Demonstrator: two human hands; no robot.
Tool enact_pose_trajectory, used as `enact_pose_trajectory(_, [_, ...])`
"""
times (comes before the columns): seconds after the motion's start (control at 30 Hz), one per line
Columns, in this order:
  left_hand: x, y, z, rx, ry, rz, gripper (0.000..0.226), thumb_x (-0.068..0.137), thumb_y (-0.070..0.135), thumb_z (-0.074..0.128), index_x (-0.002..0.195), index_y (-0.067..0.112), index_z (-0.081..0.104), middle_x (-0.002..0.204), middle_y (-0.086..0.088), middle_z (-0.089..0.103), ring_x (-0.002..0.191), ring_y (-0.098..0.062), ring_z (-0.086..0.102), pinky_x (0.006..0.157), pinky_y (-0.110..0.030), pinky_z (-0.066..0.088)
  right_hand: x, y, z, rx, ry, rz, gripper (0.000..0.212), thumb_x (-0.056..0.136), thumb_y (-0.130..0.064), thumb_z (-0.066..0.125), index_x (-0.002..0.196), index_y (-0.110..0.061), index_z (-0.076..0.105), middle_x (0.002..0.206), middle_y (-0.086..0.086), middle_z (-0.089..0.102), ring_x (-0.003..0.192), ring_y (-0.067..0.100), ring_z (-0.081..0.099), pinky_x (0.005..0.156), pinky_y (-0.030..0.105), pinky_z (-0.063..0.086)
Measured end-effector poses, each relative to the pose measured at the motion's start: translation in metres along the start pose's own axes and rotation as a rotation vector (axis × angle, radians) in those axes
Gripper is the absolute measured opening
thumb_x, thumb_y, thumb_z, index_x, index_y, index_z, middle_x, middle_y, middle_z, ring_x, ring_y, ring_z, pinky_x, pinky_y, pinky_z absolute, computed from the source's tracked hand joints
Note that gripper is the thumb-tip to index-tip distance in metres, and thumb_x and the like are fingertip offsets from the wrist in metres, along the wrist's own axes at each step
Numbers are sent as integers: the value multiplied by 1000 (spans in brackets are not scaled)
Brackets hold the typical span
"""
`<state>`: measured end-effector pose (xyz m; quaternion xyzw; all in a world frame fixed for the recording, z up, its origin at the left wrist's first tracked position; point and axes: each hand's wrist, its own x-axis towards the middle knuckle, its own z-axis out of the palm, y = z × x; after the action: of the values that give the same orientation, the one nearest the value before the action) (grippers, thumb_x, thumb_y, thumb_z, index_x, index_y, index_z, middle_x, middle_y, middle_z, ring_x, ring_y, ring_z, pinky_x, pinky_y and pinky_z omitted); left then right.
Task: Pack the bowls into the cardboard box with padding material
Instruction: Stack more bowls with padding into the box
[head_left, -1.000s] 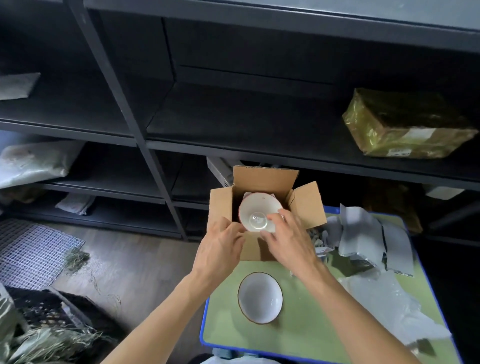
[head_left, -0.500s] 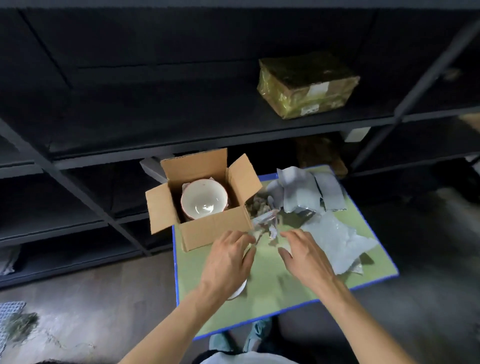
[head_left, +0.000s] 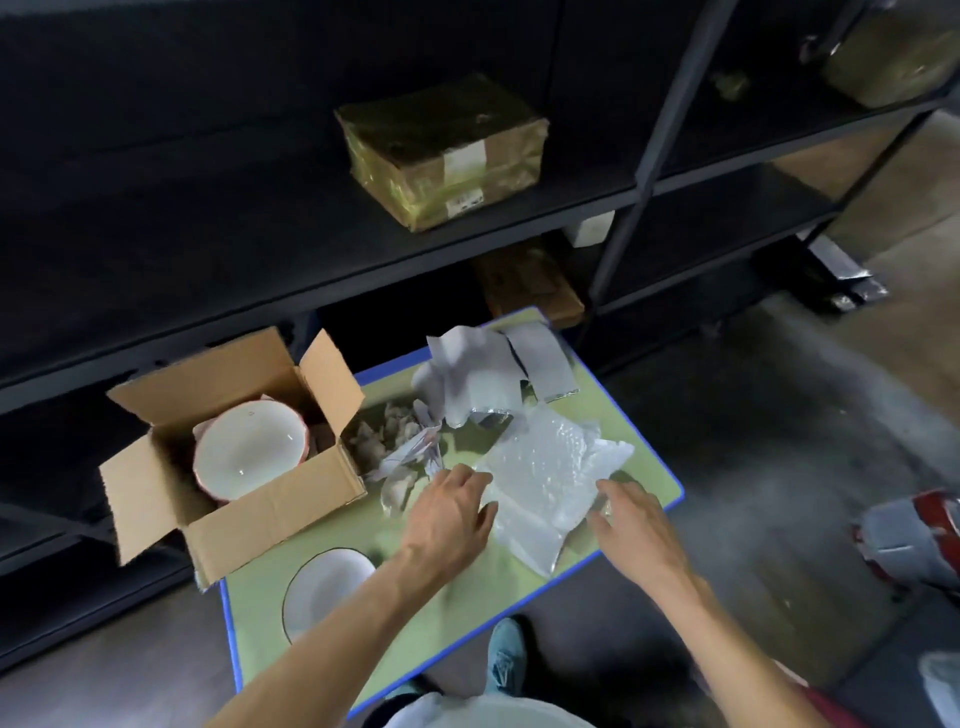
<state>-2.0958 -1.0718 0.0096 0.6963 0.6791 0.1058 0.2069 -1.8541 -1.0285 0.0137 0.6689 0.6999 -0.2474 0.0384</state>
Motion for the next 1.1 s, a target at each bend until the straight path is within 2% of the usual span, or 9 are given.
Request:
enact_pose_trajectory(0.13, [31, 13, 12, 69, -80, -67, 48, 101, 40, 45, 144, 18, 44, 136, -4, 51, 122, -24, 48, 101, -36, 43, 17, 26, -8, -7, -24, 48, 51, 99, -35, 50, 147, -19, 42, 142, 6, 48, 131, 27, 45, 103, 38, 43])
enact_pose_trajectory(0.3, [59, 23, 26, 159, -138, -189, 43, 101, 41, 45, 134, 12, 47, 127, -8, 53, 116, -24, 50, 99, -36, 44, 41, 45, -12, 29, -62, 115, 53, 101, -46, 44, 145, -16, 46, 141, 8, 50, 130, 28, 48, 99, 40, 45])
enact_pose_trajectory(0.47, [81, 26, 33, 213, -137, -279, 40, 101, 41, 46, 124, 9, 51, 122, -10, 56, 113, -26, 51, 97, -35, 43, 61, 40, -8, 87, -89, 97, 38, 99, -48, 47, 118, -18, 60, 120, 4, 60, 112, 26, 58, 89, 37, 48])
enact_pose_trajectory(0.67, [89, 29, 37, 111, -91, -326, 26, 98, 26, 52, 120, 12, 55, 115, -9, 63, 105, -26, 57, 90, -38, 49, 75, 27, -5, 232, -74, 149, 27, 93, -46, 57, 95, -19, 58, 97, -2, 67, 93, 24, 62, 73, 33, 43])
enact_pose_trajectory(0.83, [85, 32, 36, -14, -85, -372, 34, 97, 10, 53, 130, 10, 56, 114, -15, 68, 100, -32, 65, 84, -42, 55, 75, 21, -2, 228, -116, 172, 16, 95, -34, 53, 87, -20, 56, 88, -2, 66, 86, 25, 60, 69, 32, 43])
enact_pose_trajectory(1.0, [74, 33, 31, -136, -71, -376, 32, 97, 11, 52, 127, 13, 63, 121, -11, 66, 104, -30, 65, 87, -35, 52, 69, 16, -7, 268, -102, 203, 15, 90, -26, 50, 78, -17, 48, 77, 1, 61, 76, 26, 57, 62, 34, 42])
enact_pose_trajectory(1.1, [64, 29, 24, -187, -52, -376, 32, 97, 12, 50, 125, 15, 65, 122, -8, 67, 107, -26, 64, 82, -25, 45, 62, 11, -17, 353, -73, 216, 15, 87, -32, 49, 85, -17, 50, 78, 1, 67, 77, 26, 65, 70, 37, 51])
